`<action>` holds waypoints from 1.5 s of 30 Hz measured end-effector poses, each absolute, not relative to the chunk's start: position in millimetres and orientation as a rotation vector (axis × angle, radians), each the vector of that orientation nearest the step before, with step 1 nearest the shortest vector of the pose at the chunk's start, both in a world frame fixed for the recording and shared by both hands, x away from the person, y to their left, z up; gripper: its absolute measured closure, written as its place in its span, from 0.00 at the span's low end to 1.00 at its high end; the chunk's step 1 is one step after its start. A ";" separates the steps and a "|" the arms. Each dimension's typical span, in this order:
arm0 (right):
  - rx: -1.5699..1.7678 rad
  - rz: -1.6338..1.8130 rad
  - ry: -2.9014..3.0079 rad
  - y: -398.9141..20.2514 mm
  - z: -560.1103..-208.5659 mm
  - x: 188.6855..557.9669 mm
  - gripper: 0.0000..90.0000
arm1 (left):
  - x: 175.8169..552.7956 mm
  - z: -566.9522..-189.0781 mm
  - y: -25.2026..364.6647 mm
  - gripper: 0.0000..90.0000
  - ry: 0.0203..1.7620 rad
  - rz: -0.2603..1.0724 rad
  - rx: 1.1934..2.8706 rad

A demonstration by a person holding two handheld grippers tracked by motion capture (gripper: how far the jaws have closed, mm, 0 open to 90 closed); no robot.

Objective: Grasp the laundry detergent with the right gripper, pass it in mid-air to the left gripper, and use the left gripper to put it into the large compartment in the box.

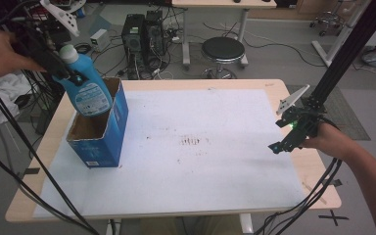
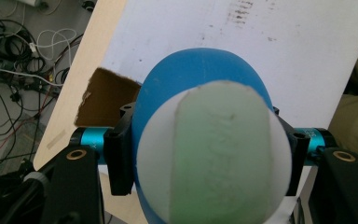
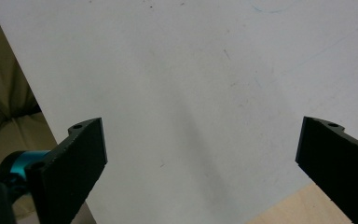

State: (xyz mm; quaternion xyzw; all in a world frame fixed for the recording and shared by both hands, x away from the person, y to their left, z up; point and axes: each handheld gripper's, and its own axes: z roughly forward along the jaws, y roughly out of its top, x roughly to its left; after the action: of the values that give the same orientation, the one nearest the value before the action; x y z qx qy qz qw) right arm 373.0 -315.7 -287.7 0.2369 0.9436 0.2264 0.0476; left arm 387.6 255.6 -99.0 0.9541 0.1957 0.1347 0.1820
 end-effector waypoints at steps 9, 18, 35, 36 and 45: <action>0.738 0.693 2.864 -317.4 -287.0 372.2 0.01 | 392.0 -121.8 272.8 0.42 0.645 0.381 2.690; 0.741 0.688 2.864 -315.7 -286.8 371.1 0.01 | 395.1 -148.5 279.7 0.42 0.675 0.365 2.666; 0.725 0.690 2.873 -313.2 -294.1 371.7 0.01 | 408.9 -232.3 266.3 0.42 0.661 0.290 2.769; 0.726 0.686 2.876 -312.6 -294.6 371.8 0.01 | 409.6 -237.0 266.5 0.42 0.662 0.285 2.771; 0.723 0.684 2.878 -310.2 -297.2 373.9 0.01 | 414.1 -266.9 267.4 0.42 0.695 0.232 2.790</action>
State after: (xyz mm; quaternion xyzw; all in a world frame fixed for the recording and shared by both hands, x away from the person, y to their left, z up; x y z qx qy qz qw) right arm 373.9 -310.2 -297.2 0.2371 0.9440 0.2242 0.0482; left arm 414.1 267.4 -266.9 0.9593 0.2388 0.0797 0.1282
